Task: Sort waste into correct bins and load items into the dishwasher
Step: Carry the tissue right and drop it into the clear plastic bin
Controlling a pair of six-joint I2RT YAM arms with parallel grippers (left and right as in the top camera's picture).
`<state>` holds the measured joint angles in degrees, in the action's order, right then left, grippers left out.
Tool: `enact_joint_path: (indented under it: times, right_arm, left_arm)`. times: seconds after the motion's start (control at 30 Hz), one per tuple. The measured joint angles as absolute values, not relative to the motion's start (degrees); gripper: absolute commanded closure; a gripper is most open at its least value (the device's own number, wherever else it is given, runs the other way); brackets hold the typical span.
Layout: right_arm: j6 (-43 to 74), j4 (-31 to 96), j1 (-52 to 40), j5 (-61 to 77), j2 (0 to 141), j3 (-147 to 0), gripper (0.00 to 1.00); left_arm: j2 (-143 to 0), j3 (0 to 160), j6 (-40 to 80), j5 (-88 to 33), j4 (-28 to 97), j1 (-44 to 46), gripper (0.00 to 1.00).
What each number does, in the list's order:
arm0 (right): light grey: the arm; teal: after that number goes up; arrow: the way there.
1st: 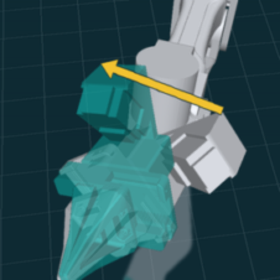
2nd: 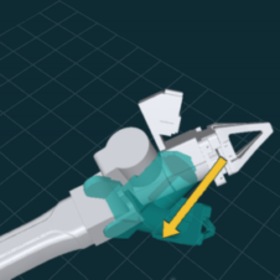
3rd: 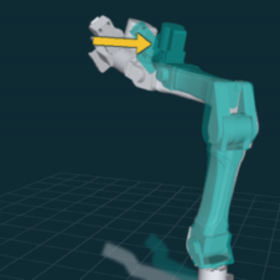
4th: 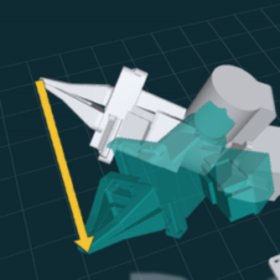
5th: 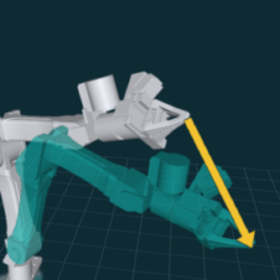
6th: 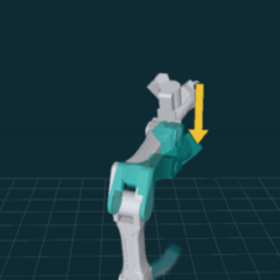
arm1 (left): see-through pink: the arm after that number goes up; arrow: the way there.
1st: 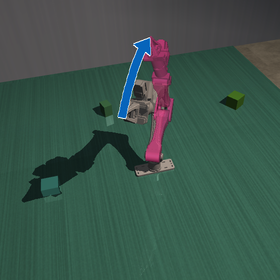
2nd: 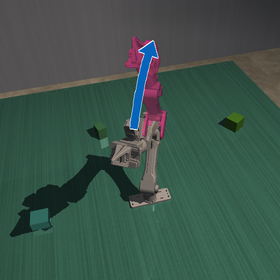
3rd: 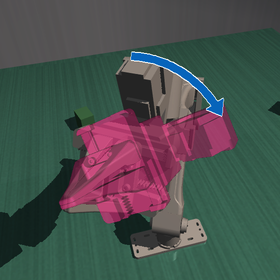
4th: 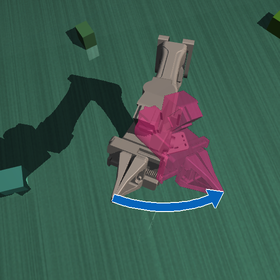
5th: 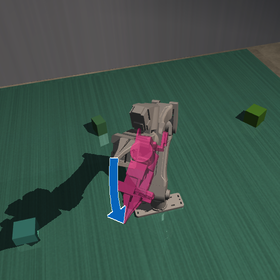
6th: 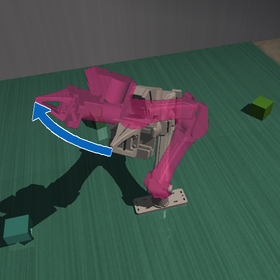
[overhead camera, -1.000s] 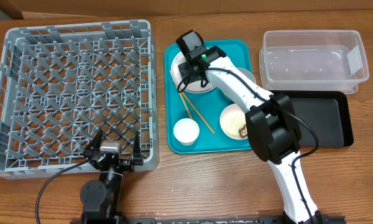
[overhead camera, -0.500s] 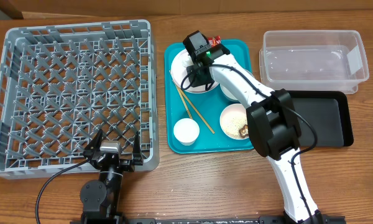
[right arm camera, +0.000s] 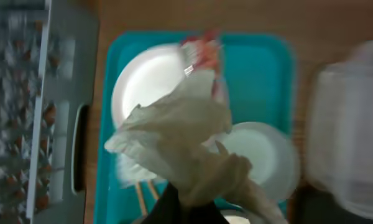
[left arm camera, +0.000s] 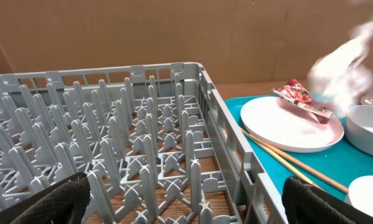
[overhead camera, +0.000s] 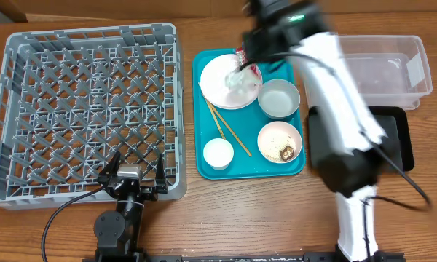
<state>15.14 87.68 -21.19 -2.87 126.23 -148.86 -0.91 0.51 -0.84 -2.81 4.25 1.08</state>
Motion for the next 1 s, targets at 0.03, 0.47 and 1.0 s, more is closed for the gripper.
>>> enact_joint_path:
  times: [0.03,0.47,1.0]
  right_arm:
    - [15.6,89.0,-18.5,-3.4,124.8,-149.6,0.96]
    - [18.3,86.9,6.0,-1.2,129.5,-140.7,0.49]
    - [16.1,89.6,-0.3,11.1,130.4,-137.7,0.19]
  left_arm:
    - [-0.9,0.5,-0.8,-2.8,4.3,1.1,0.00]
    - [-0.9,0.5,-0.8,-2.8,4.3,1.1,0.00]
    - [-0.9,0.5,-0.8,-2.8,4.3,1.1,0.00]
